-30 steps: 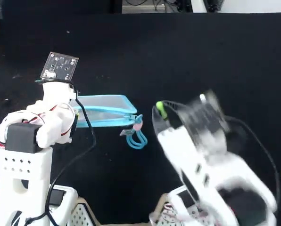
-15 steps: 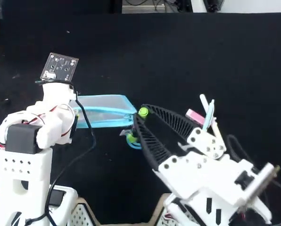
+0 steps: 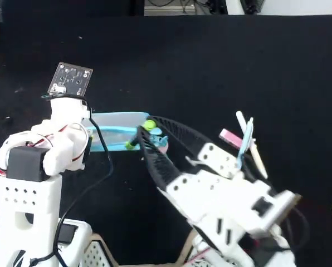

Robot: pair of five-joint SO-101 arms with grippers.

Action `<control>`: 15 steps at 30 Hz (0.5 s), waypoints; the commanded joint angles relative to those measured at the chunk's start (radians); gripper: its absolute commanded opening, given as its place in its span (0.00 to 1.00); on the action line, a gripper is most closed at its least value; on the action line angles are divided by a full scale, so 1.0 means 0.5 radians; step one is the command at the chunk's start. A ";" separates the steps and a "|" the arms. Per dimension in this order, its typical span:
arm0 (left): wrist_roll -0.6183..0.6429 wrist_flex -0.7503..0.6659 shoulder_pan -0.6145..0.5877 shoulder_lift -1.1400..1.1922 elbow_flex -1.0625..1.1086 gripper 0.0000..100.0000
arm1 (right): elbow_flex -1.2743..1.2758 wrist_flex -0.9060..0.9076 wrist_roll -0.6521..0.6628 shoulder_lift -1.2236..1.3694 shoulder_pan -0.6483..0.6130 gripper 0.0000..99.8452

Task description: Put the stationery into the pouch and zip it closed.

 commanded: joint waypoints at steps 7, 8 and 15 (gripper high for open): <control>-0.012 0.003 0.008 0.015 0.041 0.03 | 0.437 -0.430 0.245 -0.002 -0.012 0.01; -0.012 0.003 0.008 0.015 0.041 0.03 | 0.480 -0.448 0.316 -0.002 -0.012 0.01; -0.012 0.003 0.008 0.015 0.041 0.03 | 0.606 -0.227 0.463 -0.017 -0.025 0.01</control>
